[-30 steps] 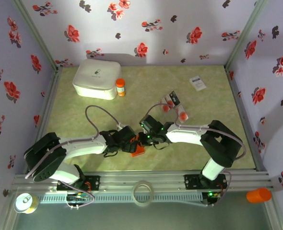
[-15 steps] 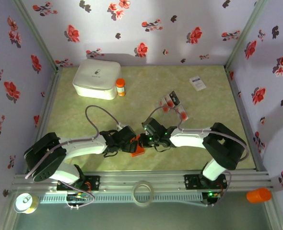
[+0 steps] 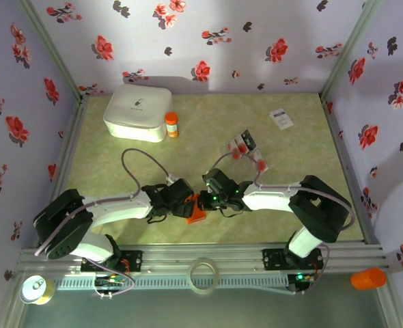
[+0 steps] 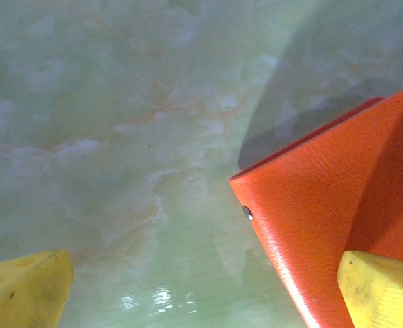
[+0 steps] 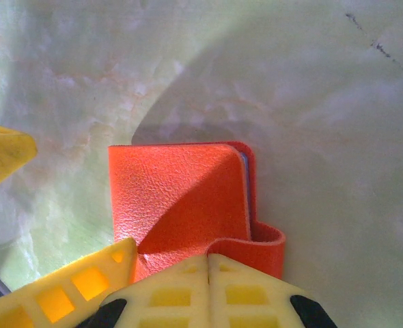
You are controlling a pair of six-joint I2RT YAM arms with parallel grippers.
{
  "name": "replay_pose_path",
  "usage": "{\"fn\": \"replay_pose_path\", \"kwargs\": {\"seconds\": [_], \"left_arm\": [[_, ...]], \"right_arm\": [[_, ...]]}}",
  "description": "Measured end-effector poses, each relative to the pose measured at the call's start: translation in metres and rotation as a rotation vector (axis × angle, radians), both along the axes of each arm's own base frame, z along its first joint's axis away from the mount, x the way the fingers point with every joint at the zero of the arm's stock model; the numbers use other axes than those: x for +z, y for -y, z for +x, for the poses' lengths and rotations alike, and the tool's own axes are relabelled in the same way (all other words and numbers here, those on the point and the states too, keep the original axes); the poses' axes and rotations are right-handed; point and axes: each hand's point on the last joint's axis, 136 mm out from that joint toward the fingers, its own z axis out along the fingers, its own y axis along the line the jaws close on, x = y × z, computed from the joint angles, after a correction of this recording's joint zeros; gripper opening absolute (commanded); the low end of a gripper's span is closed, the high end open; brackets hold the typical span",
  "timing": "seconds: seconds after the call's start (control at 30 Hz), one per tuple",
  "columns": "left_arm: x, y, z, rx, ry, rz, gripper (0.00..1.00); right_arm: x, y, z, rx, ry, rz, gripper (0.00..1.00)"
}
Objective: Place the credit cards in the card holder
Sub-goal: Close the button on the card holder.
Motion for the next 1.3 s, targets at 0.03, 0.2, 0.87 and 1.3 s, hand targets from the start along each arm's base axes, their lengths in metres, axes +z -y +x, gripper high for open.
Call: {"fn": "replay_pose_path", "kwargs": {"seconds": [0.03, 0.2, 0.87, 1.3], "left_arm": [[0.001, -0.002, 0.001, 0.005, 0.002, 0.001, 1.0], [0.005, -0.005, 0.006, 0.02, 0.009, -0.004, 1.0], [-0.007, 0.001, 0.008, 0.006, -0.003, 0.001, 1.0], [-0.008, 0.004, 0.009, 0.005, 0.004, -0.009, 1.0]], "right_arm": [[0.0, 0.0, 0.0, 0.0, 0.0, 0.0, 0.0], [0.0, 0.0, 0.0, -0.004, -0.003, 0.001, 0.0], [0.009, -0.002, 0.006, 0.017, -0.037, -0.08, 0.0], [0.016, 0.003, 0.015, 0.01, -0.034, -0.095, 0.0]]}}
